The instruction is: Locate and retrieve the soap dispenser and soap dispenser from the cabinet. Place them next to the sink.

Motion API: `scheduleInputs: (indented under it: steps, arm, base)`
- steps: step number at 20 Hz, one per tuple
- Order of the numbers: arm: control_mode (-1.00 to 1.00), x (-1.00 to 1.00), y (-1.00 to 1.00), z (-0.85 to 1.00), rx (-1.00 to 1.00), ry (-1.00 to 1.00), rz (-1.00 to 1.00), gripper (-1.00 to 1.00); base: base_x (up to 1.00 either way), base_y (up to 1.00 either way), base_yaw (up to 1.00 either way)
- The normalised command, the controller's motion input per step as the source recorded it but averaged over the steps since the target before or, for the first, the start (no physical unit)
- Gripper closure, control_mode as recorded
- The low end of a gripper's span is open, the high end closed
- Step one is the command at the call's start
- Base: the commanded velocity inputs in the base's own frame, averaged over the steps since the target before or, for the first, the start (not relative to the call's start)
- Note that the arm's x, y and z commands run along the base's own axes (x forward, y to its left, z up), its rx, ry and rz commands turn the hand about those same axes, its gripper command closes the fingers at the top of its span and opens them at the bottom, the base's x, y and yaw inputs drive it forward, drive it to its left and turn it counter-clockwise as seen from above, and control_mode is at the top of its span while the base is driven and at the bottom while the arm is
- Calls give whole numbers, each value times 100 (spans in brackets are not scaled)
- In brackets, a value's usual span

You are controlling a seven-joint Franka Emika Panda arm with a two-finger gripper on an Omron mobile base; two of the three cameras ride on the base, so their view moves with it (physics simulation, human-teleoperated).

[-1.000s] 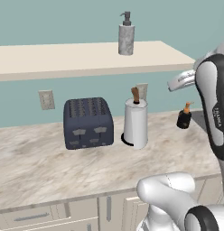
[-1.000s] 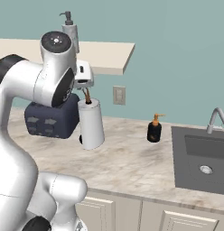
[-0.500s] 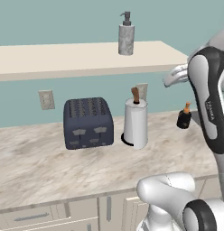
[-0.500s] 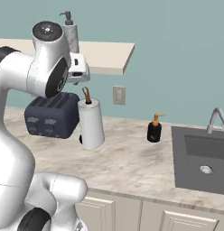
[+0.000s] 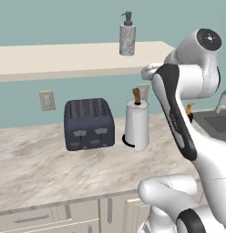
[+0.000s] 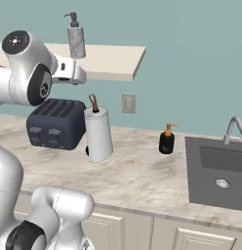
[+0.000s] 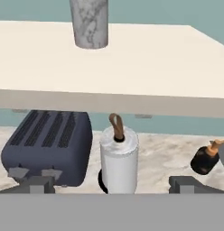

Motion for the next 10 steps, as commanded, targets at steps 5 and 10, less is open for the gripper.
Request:
scheduleInputs:
  steps: [5, 10]
  arm:
    - [-100, 6, 5, 22, -5, -1, -3, -100]
    - [-100, 15, 18, 22, -5, 0, 9, -100]
  base:
    - [0, 0, 0]
    - [0, 0, 0]
